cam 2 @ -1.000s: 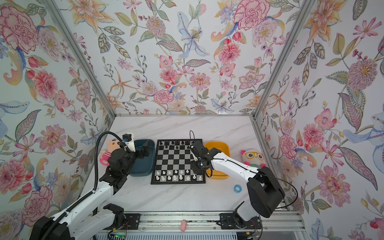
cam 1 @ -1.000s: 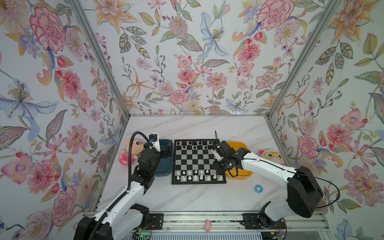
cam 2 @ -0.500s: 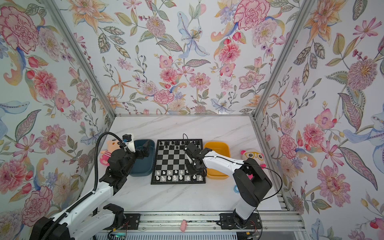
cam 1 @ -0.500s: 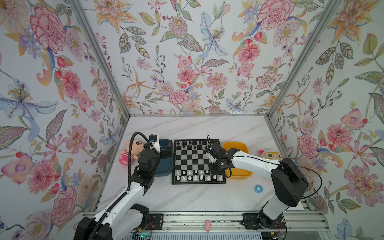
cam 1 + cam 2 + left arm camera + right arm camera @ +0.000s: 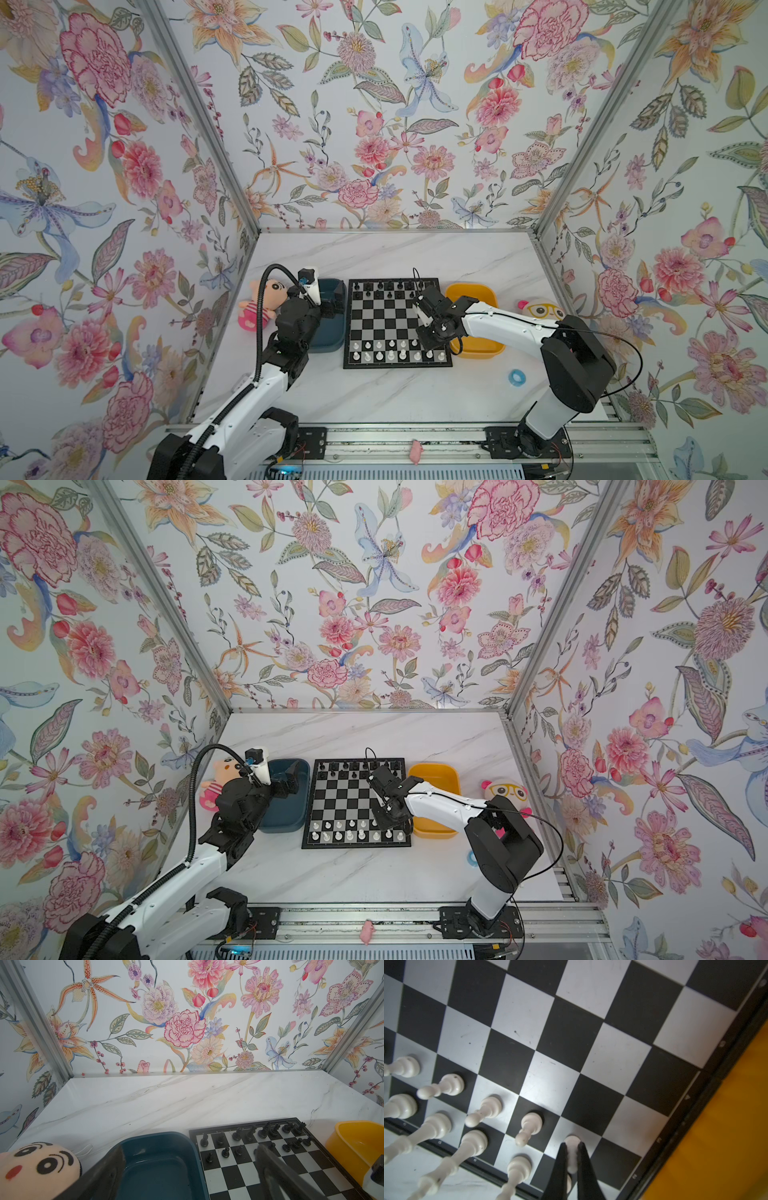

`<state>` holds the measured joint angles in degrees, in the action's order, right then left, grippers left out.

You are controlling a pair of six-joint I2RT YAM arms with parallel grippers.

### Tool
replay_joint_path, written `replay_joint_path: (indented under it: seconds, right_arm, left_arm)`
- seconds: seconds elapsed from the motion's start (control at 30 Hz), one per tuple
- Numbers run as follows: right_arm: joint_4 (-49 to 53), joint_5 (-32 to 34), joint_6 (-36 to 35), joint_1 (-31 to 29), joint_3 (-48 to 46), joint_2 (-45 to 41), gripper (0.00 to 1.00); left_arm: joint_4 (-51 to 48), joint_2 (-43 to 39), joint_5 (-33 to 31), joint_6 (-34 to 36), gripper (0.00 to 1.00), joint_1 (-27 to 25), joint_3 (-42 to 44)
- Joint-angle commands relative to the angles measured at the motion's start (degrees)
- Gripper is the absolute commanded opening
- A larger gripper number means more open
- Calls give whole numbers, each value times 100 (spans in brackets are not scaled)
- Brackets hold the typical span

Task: Set up the chess pieces on the board
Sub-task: 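Lower the pawn onto the next square in the pawn row and release, then move the empty right gripper back over the yellow tray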

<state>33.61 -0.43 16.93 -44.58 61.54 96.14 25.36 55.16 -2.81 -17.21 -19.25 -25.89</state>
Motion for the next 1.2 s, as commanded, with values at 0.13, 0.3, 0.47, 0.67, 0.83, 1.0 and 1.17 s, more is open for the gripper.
replay_joint_path:
  seconds: [0.13,0.3,0.47,0.67,0.83,1.0,1.17]
  right_arm:
    - [-38,84,100,-58,51,160,6]
    - [-36,109,111,-65,34,142,13]
    - [-29,100,135,-65,16,116,14]
    - [-26,112,135,-72,8,48,18]
    - [-28,130,145,-61,7,-83,23]
    - [-4,183,136,-43,34,-234,27]
    - [35,293,79,55,117,-555,30]
  left_arm:
    - [21,-52,22,16,99,40,66]
    - [17,-64,24,16,99,42,71]
    - [12,-73,16,19,99,42,75]
    - [3,-84,8,25,99,44,89]
    - [4,-88,8,25,99,43,85]
    - [2,-109,8,25,99,43,91]
    - [4,-136,8,16,99,43,93]
